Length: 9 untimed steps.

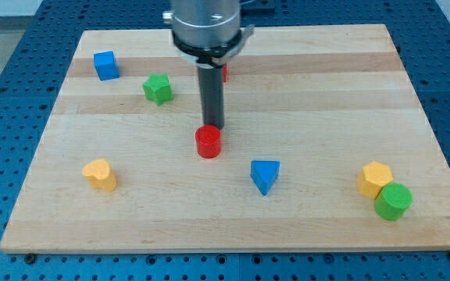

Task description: Move the red circle to the right of the blue triangle

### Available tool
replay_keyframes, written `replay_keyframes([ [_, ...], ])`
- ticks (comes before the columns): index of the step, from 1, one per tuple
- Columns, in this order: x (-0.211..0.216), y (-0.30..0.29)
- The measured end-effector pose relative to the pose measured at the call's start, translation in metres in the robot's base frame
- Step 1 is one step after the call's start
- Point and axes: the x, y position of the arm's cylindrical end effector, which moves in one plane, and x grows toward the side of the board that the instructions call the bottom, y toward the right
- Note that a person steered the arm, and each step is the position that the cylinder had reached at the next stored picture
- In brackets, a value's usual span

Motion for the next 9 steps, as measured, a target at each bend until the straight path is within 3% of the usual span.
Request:
replay_keyframes([
  [1,0.0,-0.001],
  [2,0.006,-0.06],
  [3,0.009,-0.071],
  [7,0.037,-0.066],
  [9,0.007,-0.04],
])
